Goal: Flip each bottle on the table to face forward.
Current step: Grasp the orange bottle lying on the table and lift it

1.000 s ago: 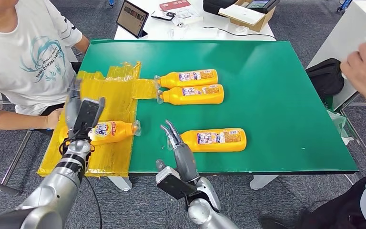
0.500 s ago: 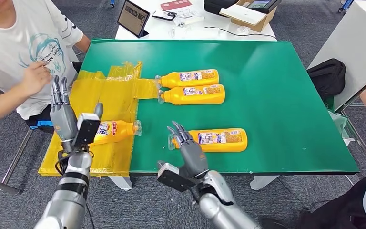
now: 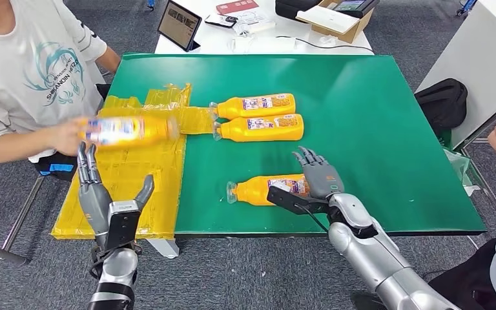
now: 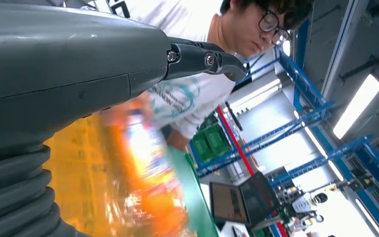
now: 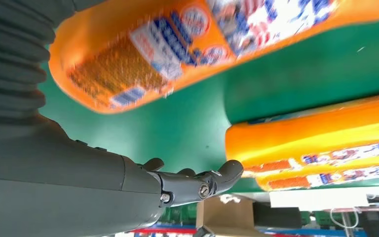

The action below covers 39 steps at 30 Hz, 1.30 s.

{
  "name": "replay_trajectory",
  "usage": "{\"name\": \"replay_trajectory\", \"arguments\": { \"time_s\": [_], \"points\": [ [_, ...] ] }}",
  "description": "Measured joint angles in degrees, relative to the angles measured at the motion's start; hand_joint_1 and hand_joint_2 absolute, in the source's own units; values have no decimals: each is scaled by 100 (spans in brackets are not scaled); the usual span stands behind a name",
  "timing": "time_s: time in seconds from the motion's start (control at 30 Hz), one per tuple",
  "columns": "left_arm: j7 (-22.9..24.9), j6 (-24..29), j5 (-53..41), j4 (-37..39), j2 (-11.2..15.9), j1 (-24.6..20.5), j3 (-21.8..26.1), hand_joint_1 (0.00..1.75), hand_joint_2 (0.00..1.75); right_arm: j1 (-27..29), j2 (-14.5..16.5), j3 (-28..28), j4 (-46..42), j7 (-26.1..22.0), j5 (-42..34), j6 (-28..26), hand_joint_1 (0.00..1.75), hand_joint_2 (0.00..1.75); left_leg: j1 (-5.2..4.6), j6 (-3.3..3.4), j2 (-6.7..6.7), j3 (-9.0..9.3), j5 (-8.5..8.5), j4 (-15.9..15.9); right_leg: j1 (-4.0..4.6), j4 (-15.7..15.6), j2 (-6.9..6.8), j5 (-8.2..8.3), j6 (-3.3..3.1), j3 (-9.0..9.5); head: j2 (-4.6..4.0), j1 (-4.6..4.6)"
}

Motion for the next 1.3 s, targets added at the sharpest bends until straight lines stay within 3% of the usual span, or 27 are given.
{"name": "replay_trajectory", "arguments": {
  "time_s": [0.4, 0.63, 0.8, 0.97, 1.0, 1.1, 1.13, 1.3],
  "points": [
    [0, -1, 163, 66, -40, 91, -295, 0, 175, -192, -2, -38, 497, 84, 38, 151, 0, 175, 1, 1, -2, -3, 0, 0, -3, 0, -2, 0, 0, 1, 0, 0],
    [0, -1, 351, 246, -40, 56, -468, 0, 175, -441, 96, -42, 1100, 95, -235, 613, 0, 175, 2, 1, -1, -1, 1, 0, -2, 0, -1, 0, 1, 1, -1, -1],
    [0, -1, 500, 492, -43, -46, -680, 0, 175, -860, 212, -46, 1831, -65, -511, 1001, 0, 175, 2, 1, -1, 3, 2, 0, -2, 0, -1, 0, 1, 4, 0, -1],
    [0, -1, 641, 753, -48, -160, -870, 0, 175, -1298, 303, -18, 2500, 70, -518, 1417, 3, 175, 2, 5, -4, 8, 4, 0, -2, -1, -3, 1, 1, 11, 0, 0],
    [0, -1, 662, 797, -49, -176, -899, 0, 175, -1362, 322, -6, 2599, 99, -512, 1468, 34, 175, 2, 5, -3, 8, 5, 0, -2, 0, -2, 1, 1, 12, 0, 0],
    [0, -1, 730, 900, -52, -211, -970, 0, 175, -1495, 369, 18, 2826, 145, -515, 1555, 162, 175, 1, 5, -1, 9, 5, 1, -3, -1, -2, 1, 2, 12, 0, -1],
    [0, -1, 758, 929, -53, -221, -987, 0, 175, -1529, 379, 20, 2884, 151, -526, 1572, 174, 175, 1, 5, -1, 10, 5, 1, -2, -1, -2, 2, 2, 12, 0, -1],
    [0, -1, 848, 1050, -53, -255, -1075, 0, 175, -1630, 394, 25, 3087, 132, -636, 1618, 175, 175, 3, 5, 0, 14, 4, 1, 1, -1, -1, 2, 2, 13, 0, -2]
  ]
}}
